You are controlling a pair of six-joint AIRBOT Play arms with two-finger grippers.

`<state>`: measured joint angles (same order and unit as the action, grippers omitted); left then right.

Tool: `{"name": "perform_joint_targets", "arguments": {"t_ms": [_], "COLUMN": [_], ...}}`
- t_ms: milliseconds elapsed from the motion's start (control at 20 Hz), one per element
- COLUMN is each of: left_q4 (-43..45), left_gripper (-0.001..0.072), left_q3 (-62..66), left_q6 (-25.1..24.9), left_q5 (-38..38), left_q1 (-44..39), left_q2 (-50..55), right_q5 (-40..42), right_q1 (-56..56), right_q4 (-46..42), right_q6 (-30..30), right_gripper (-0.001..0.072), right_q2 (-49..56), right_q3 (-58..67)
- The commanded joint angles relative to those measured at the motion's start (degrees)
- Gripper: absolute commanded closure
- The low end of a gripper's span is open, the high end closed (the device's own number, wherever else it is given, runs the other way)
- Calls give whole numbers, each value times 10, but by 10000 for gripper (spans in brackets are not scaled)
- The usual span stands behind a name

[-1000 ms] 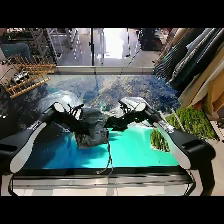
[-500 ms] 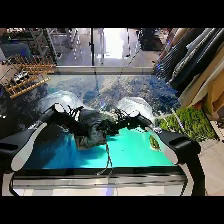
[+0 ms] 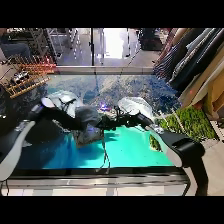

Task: Fold the clothes and pants, and hang the long-sleeved shirts on hangers.

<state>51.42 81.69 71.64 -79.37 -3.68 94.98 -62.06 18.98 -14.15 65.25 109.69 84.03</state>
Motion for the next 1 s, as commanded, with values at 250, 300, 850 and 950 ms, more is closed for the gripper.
{"name": "perform_joint_targets", "arguments": {"t_ms": [250,300,850,950], "left_q4": [1,5,45,47], "left_gripper": [700,700,700,699], "left_q3": [0,0,-1,-1], "left_q6": [-31,-31,-31,-31], "left_q5": [-135,-138,-139,-139], "left_q1": [102,119,209,209], "left_q2": [-256,-285,-369,-365], "right_q5": [-66,-78,-290,-298], "right_q1": [-149,-182,-841,-954], "right_q4": [-140,-164,-240,-244], "right_q6": [82,94,31,-28], "right_gripper": [659,659,661,660], "right_q2": [-228,-263,-480,-484], "right_q3": [0,0,-89,-146]}}
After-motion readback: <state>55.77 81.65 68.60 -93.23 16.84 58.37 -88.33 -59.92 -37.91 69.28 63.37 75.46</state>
